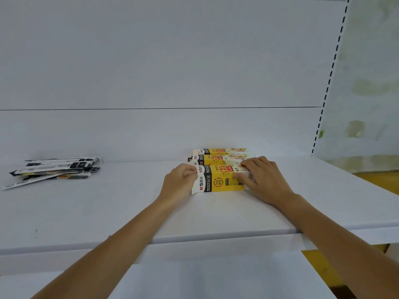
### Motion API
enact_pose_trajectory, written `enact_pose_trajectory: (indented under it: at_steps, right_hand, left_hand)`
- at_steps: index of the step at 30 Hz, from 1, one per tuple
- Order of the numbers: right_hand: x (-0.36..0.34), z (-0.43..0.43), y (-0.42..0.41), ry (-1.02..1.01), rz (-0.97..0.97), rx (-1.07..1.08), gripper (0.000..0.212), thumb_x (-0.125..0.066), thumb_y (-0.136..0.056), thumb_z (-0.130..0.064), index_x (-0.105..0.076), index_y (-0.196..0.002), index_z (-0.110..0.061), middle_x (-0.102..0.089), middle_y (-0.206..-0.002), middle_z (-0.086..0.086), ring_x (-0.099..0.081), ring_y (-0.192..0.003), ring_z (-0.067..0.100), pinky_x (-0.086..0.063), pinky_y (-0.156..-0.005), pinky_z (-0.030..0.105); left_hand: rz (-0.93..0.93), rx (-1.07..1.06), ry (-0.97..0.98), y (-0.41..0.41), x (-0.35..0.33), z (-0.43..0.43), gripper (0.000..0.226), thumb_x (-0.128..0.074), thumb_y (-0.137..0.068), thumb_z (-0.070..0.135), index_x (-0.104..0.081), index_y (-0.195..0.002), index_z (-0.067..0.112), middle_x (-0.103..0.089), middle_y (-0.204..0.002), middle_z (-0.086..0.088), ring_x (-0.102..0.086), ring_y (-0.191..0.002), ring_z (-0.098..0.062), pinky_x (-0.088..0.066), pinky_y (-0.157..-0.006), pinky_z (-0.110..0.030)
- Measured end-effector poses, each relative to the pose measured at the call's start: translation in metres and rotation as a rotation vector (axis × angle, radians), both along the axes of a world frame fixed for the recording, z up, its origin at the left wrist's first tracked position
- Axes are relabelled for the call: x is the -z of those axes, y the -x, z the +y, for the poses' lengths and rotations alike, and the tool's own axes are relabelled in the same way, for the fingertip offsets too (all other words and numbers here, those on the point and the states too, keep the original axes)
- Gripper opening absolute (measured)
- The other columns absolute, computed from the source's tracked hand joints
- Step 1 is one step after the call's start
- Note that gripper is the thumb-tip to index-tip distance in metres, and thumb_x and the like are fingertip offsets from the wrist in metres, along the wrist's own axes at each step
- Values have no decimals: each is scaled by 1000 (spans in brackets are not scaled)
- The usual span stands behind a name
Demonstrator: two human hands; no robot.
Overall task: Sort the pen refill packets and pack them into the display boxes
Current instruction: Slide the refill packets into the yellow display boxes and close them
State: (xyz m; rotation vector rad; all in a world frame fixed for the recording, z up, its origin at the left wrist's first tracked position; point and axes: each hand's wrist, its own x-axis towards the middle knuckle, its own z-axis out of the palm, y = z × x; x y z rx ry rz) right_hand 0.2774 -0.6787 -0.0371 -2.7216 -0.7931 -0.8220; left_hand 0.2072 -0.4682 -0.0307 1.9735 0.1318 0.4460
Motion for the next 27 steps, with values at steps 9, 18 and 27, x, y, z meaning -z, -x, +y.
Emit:
enact_pose_trajectory:
  at_steps: [9,18,27]
  right_hand:
    - [1,1,0,58,0,28,73,-16,-80,-67,-53,-120,-19,-57,-123,-3,-45,-115,18,-32,-96,34]
    - [-7,23,-1,155,-143,173,48,-33,-79,-38,-69,-90,-8,-68,-99,9,-63,-91,29,-44,-84,54]
    - [-30,197,43,-41,-141,-356,45,-50,-79,-28,-60,-117,-6,-62,-119,11,-58,-108,30,-45,-87,44]
  left_hand:
    - [231,227,-364,2,1,17,35,-49,-73,38,-66,-97,20,-52,-93,4,-41,-90,-8,-34,-73,-22]
    - [-39,211,-620,30,-3,47,41,-53,-91,14,-53,-131,26,-50,-133,1,-43,-125,-13,-27,-96,-15]
    - [-26,-105,-546,89,-3,175,24,-58,-89,14,-67,-108,23,-61,-116,8,-53,-110,-8,-33,-86,-13]
